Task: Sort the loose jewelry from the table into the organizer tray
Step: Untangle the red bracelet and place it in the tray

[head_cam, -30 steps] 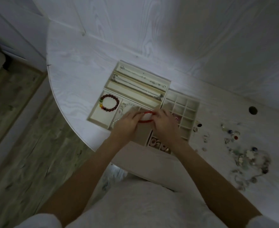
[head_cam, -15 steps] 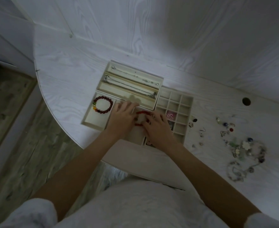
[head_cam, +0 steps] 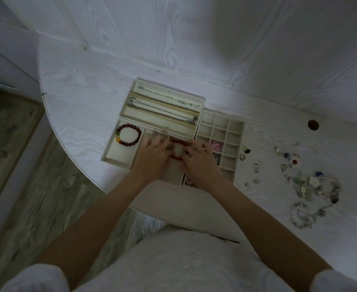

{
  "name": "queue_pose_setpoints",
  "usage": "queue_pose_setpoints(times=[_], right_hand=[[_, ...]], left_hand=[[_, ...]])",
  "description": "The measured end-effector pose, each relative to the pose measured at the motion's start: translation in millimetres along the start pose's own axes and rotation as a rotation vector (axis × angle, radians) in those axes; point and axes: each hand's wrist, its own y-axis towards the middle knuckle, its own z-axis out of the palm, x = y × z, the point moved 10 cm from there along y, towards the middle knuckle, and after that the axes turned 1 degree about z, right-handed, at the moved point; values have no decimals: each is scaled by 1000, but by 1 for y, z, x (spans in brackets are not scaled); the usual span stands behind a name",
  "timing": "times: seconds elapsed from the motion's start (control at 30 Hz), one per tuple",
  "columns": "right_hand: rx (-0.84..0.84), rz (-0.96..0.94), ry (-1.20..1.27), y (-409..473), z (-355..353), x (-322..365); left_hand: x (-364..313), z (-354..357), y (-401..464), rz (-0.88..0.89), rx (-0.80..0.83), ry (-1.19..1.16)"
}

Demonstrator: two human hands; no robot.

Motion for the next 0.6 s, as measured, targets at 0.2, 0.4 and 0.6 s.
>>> queue_pose_setpoints(times=[0.2,0.4,0.6], right_hand=[[-70,14,183,-4,-6,-6],[-279,123,428,-54,-42,-72],[-286,446,525,-124,-17,-186]], left_hand=[[-5,-4,-5,-64,7,-17],[-46,-13,1,-219,38,-222],[-87,-2,16,-383,100,-266]])
